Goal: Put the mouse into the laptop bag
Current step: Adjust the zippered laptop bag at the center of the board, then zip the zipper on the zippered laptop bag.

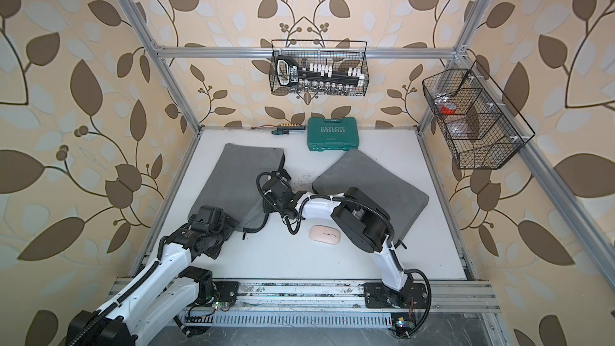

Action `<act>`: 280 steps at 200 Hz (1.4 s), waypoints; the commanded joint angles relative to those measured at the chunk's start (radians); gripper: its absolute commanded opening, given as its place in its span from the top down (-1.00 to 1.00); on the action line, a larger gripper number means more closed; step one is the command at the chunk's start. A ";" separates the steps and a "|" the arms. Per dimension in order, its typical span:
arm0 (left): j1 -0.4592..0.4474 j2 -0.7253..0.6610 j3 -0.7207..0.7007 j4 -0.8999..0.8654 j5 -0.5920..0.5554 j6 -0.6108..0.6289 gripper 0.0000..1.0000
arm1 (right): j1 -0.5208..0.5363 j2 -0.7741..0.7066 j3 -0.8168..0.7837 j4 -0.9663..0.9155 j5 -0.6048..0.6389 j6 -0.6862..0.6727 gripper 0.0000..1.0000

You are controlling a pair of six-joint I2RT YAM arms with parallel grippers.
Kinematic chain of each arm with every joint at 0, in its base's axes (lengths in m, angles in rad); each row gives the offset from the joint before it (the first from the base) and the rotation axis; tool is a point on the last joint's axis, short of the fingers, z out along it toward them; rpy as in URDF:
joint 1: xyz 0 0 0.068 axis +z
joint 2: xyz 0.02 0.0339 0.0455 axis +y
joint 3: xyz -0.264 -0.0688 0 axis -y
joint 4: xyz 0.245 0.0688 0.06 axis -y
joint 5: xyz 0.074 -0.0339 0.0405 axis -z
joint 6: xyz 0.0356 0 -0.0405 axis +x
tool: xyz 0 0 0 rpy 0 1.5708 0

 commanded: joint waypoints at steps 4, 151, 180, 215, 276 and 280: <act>0.013 -0.026 0.016 -0.016 -0.027 -0.002 -0.98 | -0.001 0.016 0.079 -0.020 0.011 -0.061 0.64; 0.305 -0.077 0.171 -0.231 0.047 0.171 -0.98 | 0.464 -0.267 -0.250 -0.071 0.374 0.165 -0.44; 0.376 -0.088 0.155 -0.235 0.091 0.201 -0.98 | 0.446 -0.137 -0.114 -0.108 0.346 0.151 -0.37; 0.379 -0.104 0.155 -0.235 0.115 0.206 -0.98 | 0.383 0.007 0.012 -0.125 0.251 0.147 -0.24; 0.381 -0.085 0.147 -0.216 0.114 0.203 -0.98 | 0.328 0.158 0.147 -0.144 0.173 0.155 -0.10; 0.380 -0.084 0.145 -0.213 0.114 0.201 -0.98 | 0.327 0.163 0.155 -0.145 0.174 0.155 -0.09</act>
